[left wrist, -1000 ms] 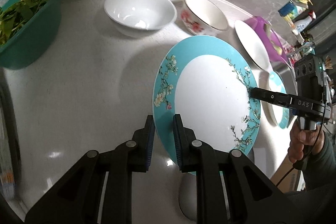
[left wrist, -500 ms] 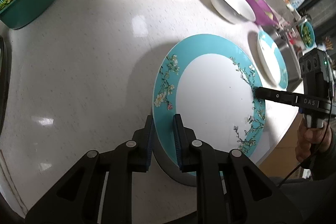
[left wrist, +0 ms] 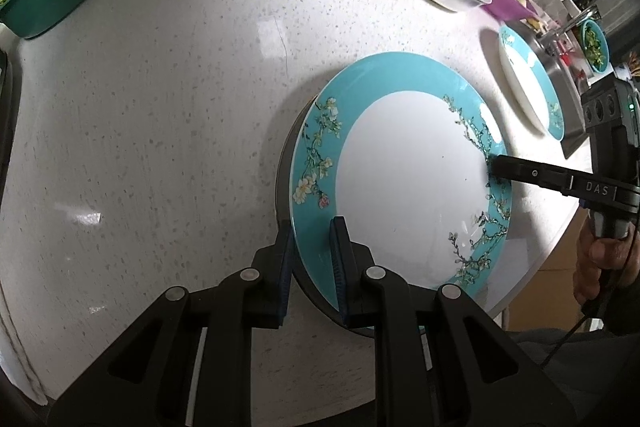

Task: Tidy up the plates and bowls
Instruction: 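Lift the teal-rimmed plate with both tools and lower it onto the grey-rimmed plate, then open both tools and move them toward the teal plate beside the sink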

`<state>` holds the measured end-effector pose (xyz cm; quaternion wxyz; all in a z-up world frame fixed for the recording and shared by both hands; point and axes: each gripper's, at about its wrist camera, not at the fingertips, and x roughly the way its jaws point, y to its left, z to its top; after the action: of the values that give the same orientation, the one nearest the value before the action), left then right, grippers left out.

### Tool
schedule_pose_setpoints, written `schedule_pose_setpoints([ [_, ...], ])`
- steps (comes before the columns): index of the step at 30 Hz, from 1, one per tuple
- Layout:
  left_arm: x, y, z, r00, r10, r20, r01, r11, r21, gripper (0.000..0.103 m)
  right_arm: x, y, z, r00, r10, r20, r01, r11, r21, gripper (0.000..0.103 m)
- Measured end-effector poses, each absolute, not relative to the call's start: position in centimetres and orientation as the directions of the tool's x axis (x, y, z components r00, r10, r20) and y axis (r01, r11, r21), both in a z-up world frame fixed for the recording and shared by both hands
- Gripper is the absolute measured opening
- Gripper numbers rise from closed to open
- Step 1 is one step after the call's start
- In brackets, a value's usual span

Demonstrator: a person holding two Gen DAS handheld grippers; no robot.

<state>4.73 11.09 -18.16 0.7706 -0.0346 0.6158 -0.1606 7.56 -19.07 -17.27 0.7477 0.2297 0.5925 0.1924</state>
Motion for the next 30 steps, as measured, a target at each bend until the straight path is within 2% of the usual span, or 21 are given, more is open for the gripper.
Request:
schedule_pose_setpoints([
  [9, 5.0, 9.9, -18.3, 0.208, -0.251, -0.945, 0.245, 0.949, -0.198, 0.017, 7.1, -17.9, -17.0, 0.246, 0.484, -0.840, -0.074, 0.873, 0.482, 0.016],
  [16, 4.8, 8.7, -18.2, 0.239, -0.179, -0.954, 0.293, 0.950, -0.105, 0.017, 6.3, -15.9, -16.1, 0.282, 0.352, -0.893, -0.130, 0.936, 0.328, 0.019],
  [20, 4.9, 8.5, -18.3, 0.242, -0.184, -0.953, 0.305, 0.947, -0.105, 0.017, 6.1, -15.5, -16.0, 0.299, 0.314, -0.901, -0.141, 0.949, 0.283, 0.022],
  [30, 4.9, 9.6, -18.1, 0.257, -0.186, -0.948, 0.292, 0.950, -0.107, 0.017, 5.4, -13.8, -15.7, 0.341, 0.210, -0.916, -0.198, 0.969, 0.148, 0.036],
])
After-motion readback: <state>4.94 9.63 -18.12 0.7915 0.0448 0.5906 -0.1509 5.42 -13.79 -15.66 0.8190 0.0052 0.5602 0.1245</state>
